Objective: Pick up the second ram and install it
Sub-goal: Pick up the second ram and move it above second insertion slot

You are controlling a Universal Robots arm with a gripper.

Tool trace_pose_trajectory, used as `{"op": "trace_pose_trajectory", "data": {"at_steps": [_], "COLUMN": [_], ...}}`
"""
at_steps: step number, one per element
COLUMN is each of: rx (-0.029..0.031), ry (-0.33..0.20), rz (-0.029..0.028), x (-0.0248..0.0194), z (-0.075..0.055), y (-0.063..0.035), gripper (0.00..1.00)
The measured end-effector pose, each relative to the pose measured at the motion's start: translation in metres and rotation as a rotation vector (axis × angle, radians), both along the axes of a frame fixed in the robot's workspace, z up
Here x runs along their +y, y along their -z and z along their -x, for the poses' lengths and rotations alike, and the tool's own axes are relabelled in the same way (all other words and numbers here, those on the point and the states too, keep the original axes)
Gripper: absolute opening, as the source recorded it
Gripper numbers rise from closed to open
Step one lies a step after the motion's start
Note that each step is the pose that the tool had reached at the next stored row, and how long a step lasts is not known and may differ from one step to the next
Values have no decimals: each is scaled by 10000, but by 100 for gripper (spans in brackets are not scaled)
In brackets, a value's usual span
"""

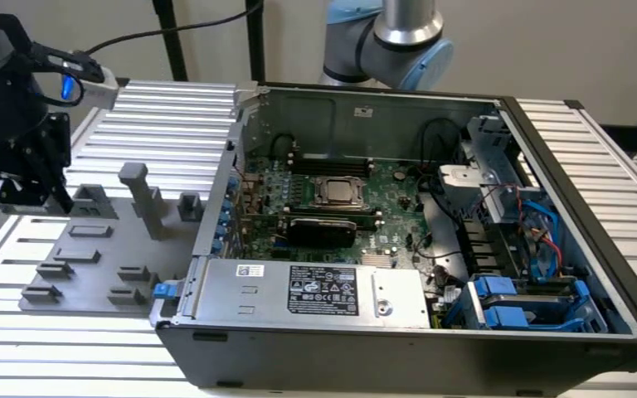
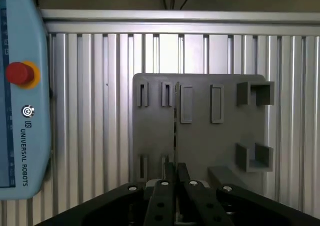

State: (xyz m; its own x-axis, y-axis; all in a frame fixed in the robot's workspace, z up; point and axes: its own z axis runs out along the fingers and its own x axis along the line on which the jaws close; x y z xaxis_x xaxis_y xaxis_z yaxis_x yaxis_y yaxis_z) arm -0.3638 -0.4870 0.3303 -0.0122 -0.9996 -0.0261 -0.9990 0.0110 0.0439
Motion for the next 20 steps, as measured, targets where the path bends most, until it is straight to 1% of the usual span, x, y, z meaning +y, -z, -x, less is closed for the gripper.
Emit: {"op": "trace_pose_trajectory", "data": {"at_steps": [5,10,14,20], "rx": [1,4,9,16], "ry": [-1,-1,-2,-2], "rz": [-22,-93,-181,-363], "x": [1,1,1,1], "z": [-125,-335,-515,-790], "y": [-197,-354,-457,-586], "gripper": [14,14,14,14]}}
